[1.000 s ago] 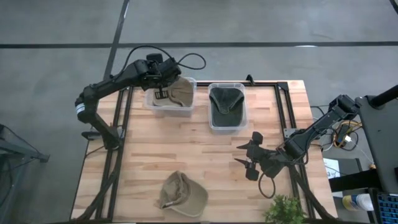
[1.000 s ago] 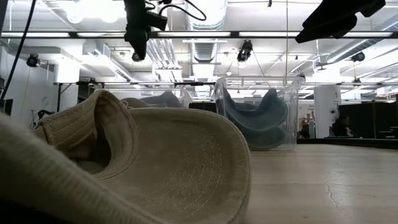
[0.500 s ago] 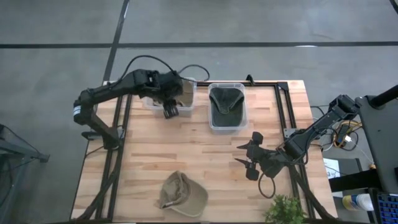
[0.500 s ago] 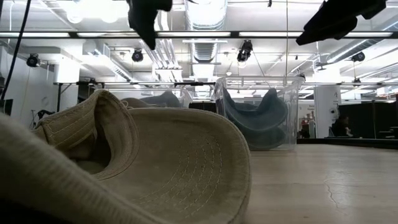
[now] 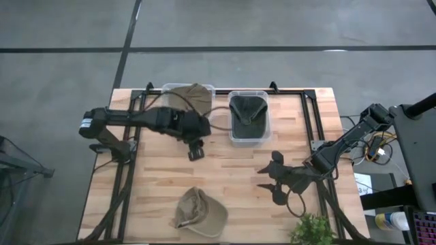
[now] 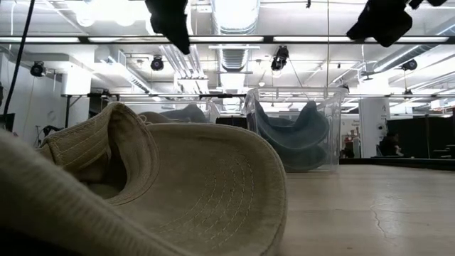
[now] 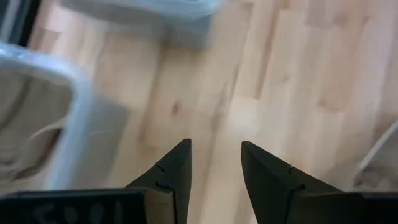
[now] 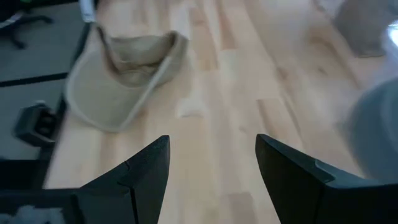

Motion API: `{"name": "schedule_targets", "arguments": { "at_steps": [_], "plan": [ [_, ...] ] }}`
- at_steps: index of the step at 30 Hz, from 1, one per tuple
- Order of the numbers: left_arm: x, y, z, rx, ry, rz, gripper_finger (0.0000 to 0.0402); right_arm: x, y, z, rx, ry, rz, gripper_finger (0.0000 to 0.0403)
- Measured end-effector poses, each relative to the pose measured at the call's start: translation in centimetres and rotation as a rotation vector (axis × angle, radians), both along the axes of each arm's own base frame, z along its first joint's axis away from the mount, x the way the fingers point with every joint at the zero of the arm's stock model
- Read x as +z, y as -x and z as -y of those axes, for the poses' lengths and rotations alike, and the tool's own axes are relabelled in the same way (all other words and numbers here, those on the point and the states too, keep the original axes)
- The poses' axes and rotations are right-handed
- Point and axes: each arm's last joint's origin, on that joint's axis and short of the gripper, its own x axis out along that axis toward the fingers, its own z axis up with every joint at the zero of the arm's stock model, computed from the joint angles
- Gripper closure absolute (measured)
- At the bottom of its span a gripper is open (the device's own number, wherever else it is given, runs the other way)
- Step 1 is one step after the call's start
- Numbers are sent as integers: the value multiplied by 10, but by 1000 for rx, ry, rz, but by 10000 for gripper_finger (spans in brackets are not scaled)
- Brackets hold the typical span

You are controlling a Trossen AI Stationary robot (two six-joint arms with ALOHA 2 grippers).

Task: Pick & Place hat
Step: Put the light brown cap into the left transparent bin

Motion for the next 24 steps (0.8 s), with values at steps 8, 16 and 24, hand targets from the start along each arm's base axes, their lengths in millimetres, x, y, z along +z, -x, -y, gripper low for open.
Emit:
{"name": "schedule_targets", "arguments": {
  "at_steps": [8, 16, 24],
  "plan": [
    [-30, -5, 44, -8, 12, 166, 271, 1, -7, -6, 33, -58, 42, 170],
    [-50, 10, 92, -44, 89, 461, 271, -18, -31, -23, 82, -97, 59, 170],
    [-62, 32, 125, -84, 114, 717, 271, -29, -66, -35, 46, -74, 21, 170]
  ]
}}
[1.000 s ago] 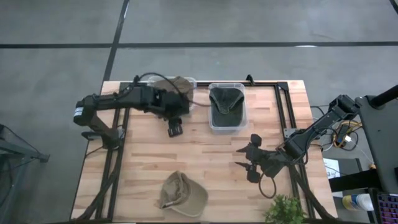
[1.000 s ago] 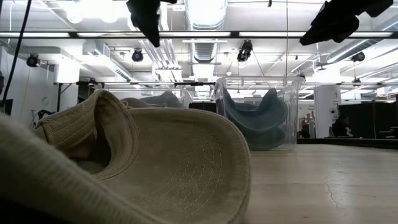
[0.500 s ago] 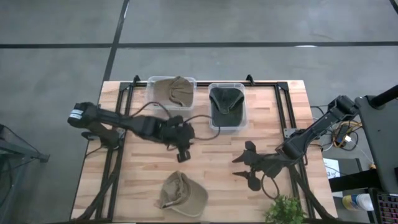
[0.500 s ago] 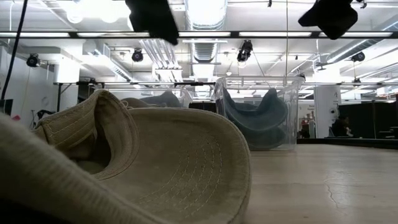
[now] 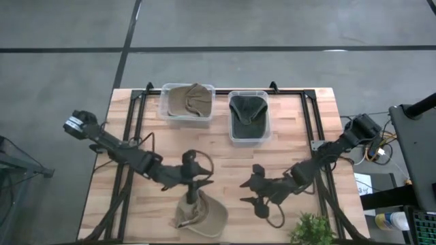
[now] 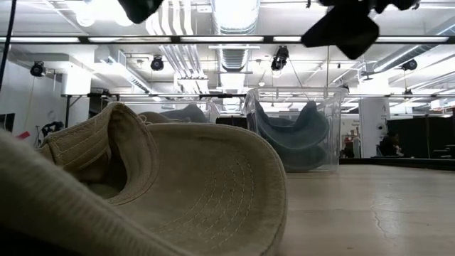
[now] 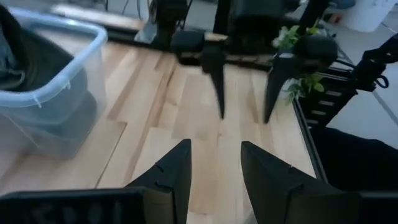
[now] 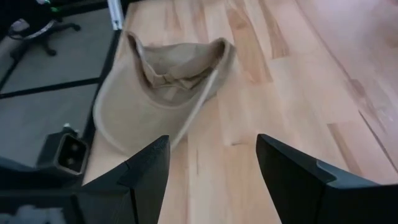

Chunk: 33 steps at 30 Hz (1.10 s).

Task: Pick & Place hat
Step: Put the light brown cap into the left transparent bin

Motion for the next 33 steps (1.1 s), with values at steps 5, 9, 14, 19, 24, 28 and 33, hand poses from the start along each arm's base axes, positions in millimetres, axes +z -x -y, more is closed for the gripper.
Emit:
{"name": "schedule_targets", "arguments": {
  "at_steps": [5, 9, 14, 19, 24, 28, 33],
  "plan": [
    [-9, 14, 11, 41, -69, 41, 271, -7, -29, -6, 30, 4, -37, 173],
    [-15, 21, 18, 61, -74, 37, 271, -11, -51, -9, 20, 26, -68, 180],
    [-23, 28, 24, 35, -85, 18, 271, -19, -78, -11, 10, 52, -152, 184],
    [-24, 32, 29, 16, -76, 17, 271, -24, -102, -12, 31, 50, -210, 184],
    [-23, 37, 36, -20, -95, 20, 271, -32, -120, -14, 61, 22, -242, 184],
    [-24, 39, 39, -34, -96, 20, 271, -42, -130, -12, 72, 1, -273, 184],
    [-23, 40, 40, -37, -96, 20, 271, -53, -135, -6, 47, 4, -308, 184]
  ]
}}
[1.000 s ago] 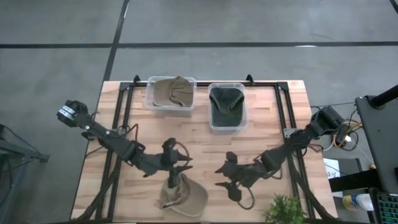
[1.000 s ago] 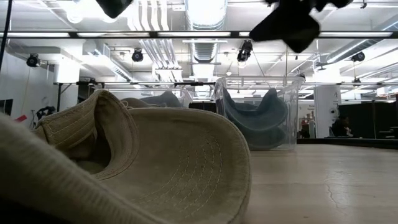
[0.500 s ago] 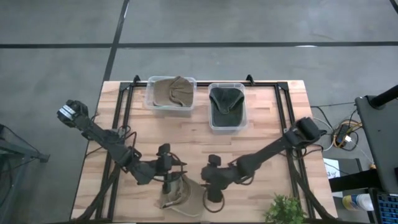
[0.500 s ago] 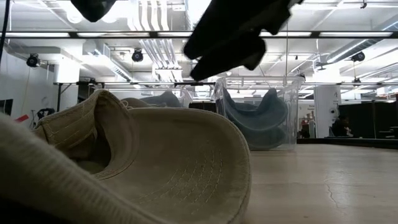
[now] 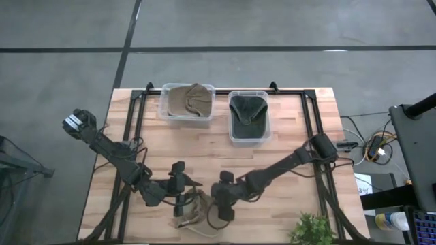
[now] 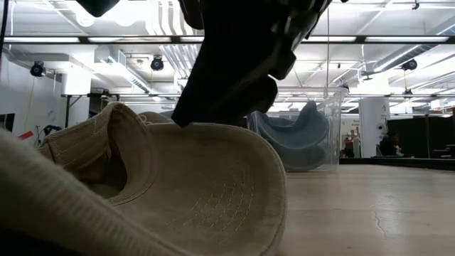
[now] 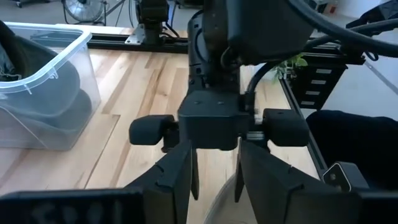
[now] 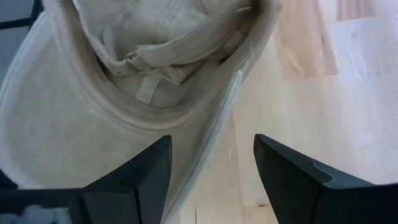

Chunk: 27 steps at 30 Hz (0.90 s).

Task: Pick & Place hat
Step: Put the light brown cap into the left transparent bin

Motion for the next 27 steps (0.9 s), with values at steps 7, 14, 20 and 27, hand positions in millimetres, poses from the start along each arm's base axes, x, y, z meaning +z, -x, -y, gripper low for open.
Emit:
{"name": "schedule_targets", "arguments": {
  "at_steps": [7, 14, 20, 27],
  "plan": [
    [0, 0, 0, 2, 4, 1, 271, -4, -3, 5, 8, -45, -26, 213],
    [0, 0, 0, 8, 21, 1, 271, -4, -3, 5, 41, -74, -39, 364],
    [1, -1, -1, 43, 36, 21, 271, -2, -3, 5, 48, -39, -23, 389],
    [16, -4, 2, 46, 68, 156, 271, 29, 0, 15, -26, 125, 101, 392]
  ]
}}
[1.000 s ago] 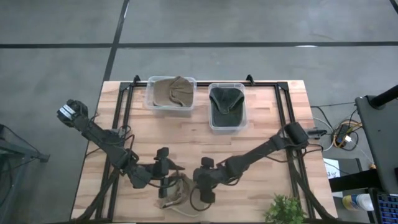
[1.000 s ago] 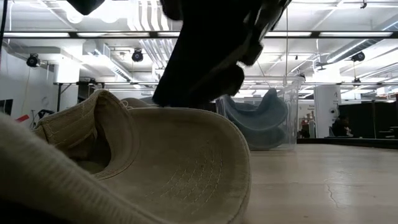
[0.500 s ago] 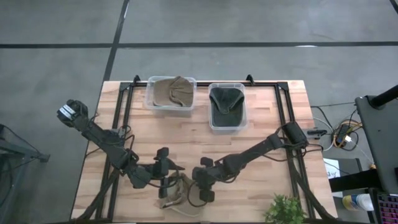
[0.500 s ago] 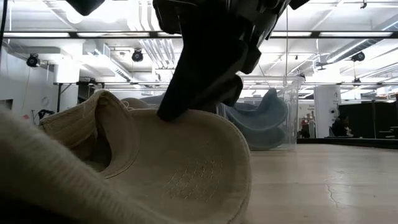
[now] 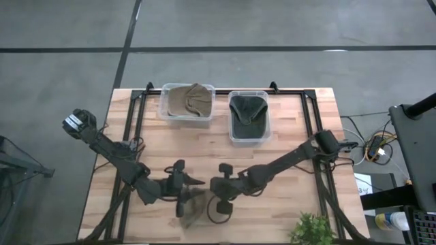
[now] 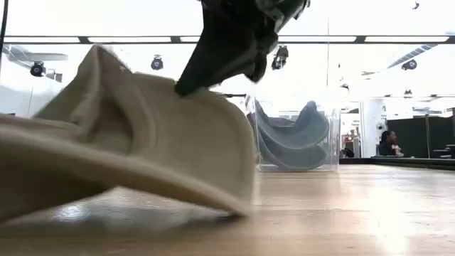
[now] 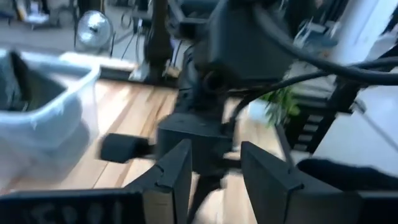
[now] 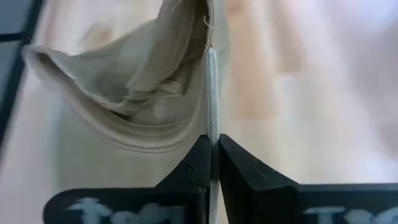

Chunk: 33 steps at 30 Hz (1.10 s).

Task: Pick & Place hat
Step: Put the light brown cap into the left transparent bin

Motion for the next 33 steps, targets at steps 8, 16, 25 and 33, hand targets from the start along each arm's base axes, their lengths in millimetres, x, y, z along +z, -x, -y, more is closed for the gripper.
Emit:
{"name": "schedule_targets", "arguments": {
  "at_steps": [8, 16, 25, 33],
  "plan": [
    [24, 4, 10, -54, -83, 203, 271, 58, 21, 19, -196, 291, 146, 393],
    [41, 14, 17, -76, -211, 350, 271, 132, 53, 39, -328, 450, 329, 394],
    [47, 16, 17, -36, -394, 384, 271, 210, 98, 59, -390, 499, 550, 394],
    [46, 12, 7, 145, -400, 315, 271, 240, 113, 65, -375, 498, 696, 392]
  ]
}}
